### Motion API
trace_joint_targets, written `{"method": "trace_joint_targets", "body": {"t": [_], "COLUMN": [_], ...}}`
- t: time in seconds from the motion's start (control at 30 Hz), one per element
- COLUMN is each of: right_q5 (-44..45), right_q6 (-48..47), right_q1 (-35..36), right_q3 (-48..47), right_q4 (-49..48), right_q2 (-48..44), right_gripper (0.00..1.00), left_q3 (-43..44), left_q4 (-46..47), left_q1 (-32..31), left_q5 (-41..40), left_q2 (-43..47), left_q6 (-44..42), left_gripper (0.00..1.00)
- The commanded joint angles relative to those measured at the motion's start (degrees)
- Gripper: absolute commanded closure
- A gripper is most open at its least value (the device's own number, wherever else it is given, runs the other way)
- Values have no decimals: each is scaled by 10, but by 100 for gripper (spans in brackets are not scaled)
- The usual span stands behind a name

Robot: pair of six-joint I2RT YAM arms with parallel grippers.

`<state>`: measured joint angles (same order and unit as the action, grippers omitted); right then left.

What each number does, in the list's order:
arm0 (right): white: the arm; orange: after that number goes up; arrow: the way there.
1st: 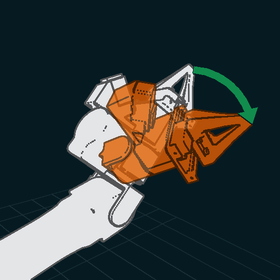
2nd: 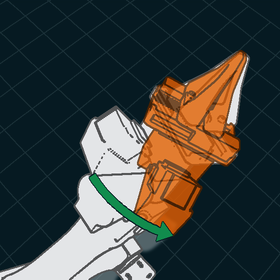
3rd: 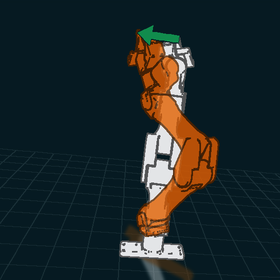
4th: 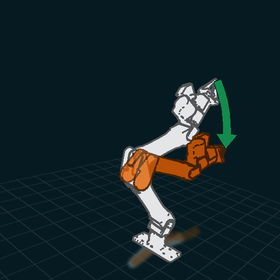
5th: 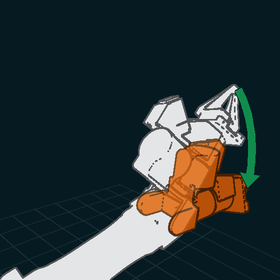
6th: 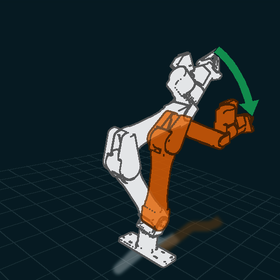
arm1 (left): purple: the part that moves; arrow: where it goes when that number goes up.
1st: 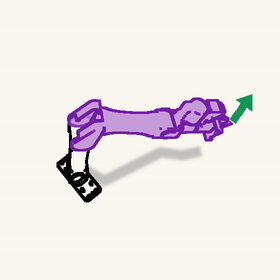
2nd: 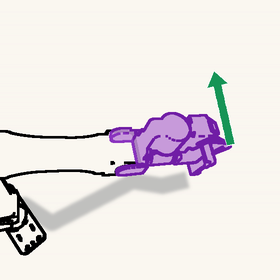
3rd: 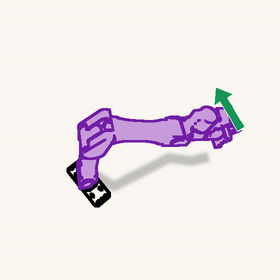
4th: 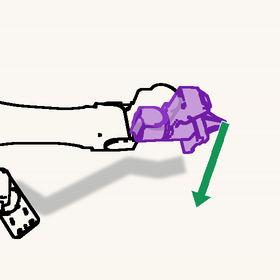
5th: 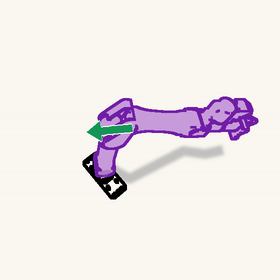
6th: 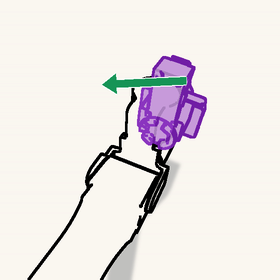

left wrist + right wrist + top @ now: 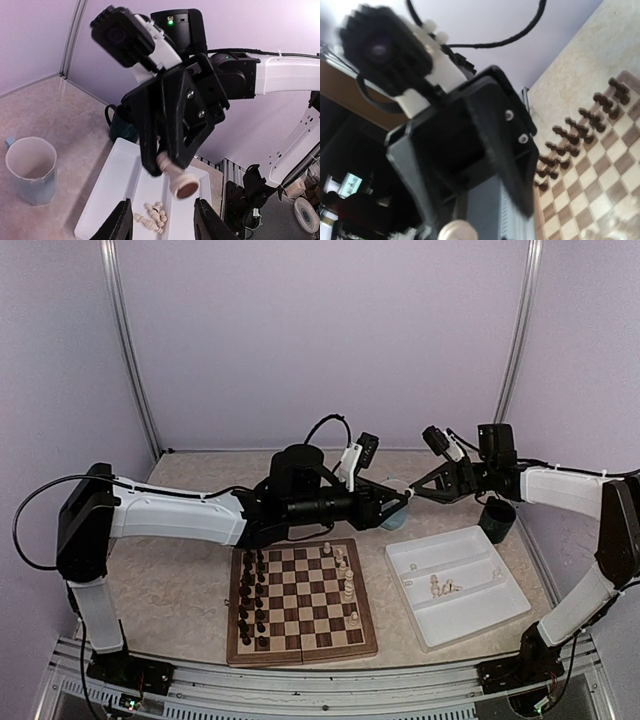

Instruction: Set up the chess pieces on the board

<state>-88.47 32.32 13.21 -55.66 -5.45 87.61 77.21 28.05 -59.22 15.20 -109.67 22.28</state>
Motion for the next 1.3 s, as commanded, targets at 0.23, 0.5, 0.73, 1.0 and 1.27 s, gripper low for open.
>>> {"method": "trace_joint_targets", "body": {"t": [0.23,0.5,0.73,1.0,1.27], "right_q5": [295,611,749,788,851], "right_q6": [-504,-587,-654,-705,-722], "right_q1": [62,218,344,490,568], "right_q3": [-195,-160,-127,-62,-30], "right_q4": [469,468,479,475,431], "right_q2": [-5,-57,-67,-63,-20], "right_gripper": [96,96,95,95,96], "left_q3": [-24,-53,-118,-108,-97], "left_q4": [-261,-313,-289,-311,-322], "left_q1": [23,76,152,179,191], "left_q5": [-116,-225,-257,-272,-254], "left_q2": [207,256,286,271,251], "left_q6": [-135,-192,-201,-194,-187], "left_gripper": [53,52,47,46,45]}}
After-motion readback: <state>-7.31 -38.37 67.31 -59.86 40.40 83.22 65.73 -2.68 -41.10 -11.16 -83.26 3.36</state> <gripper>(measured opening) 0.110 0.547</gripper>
